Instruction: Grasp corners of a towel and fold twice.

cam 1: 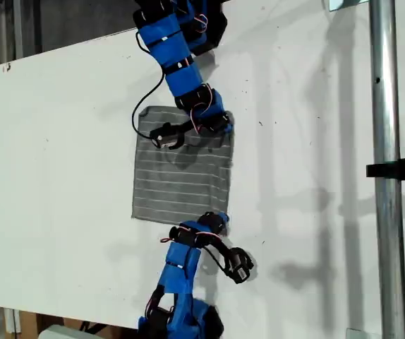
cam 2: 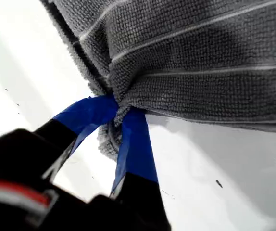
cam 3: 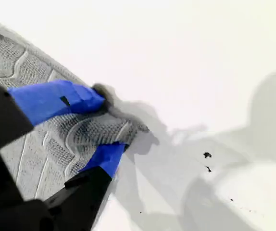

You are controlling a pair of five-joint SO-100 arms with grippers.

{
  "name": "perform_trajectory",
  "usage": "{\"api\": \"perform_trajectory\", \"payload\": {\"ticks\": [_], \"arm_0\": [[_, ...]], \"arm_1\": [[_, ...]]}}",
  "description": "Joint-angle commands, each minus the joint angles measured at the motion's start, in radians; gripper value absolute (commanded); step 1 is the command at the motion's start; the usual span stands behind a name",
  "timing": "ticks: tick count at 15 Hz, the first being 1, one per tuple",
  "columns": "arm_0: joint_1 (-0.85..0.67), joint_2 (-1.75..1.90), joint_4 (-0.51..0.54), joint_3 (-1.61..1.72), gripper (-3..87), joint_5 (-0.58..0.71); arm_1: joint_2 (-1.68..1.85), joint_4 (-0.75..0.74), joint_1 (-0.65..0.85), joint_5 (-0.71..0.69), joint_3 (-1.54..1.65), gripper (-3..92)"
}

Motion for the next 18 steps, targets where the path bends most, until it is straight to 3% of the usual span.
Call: {"api": "perform_trajectory", "payload": {"ticks": [1,4,7,9,11,14,16,18], "arm_0": [[-0.035,0.018,0.005,0.023,-2.9,-0.015],[0.028,0.08,0.074,0.017,-3.0,-0.008],[0.123,0.241,0.16,0.015,-3.1,0.012],[0.216,0.413,0.183,0.049,-3.1,0.021],[0.183,0.538,0.144,0.166,-3.1,0.005],[-0.147,0.528,0.086,0.23,-3.2,0.219],[-0.364,0.466,0.057,0.135,-3.2,0.397],[-0.518,0.377,0.054,-0.009,-3.2,0.537]], "arm_1": [[0.011,-0.003,-0.018,0.011,-0.006,-0.2],[0.025,0.009,-0.029,0.017,-0.017,-0.2],[0.103,0.089,-0.141,0.038,-0.15,-0.2],[0.06,0.195,-0.229,0.029,-0.413,-0.2],[0.008,0.391,-0.189,0.021,-0.531,-0.2],[0.405,0.518,0.112,-0.002,-0.192,-0.2],[0.692,0.545,0.41,-0.147,0.038,-0.2],[0.758,0.584,0.663,-0.36,0.044,-0.2]]}}
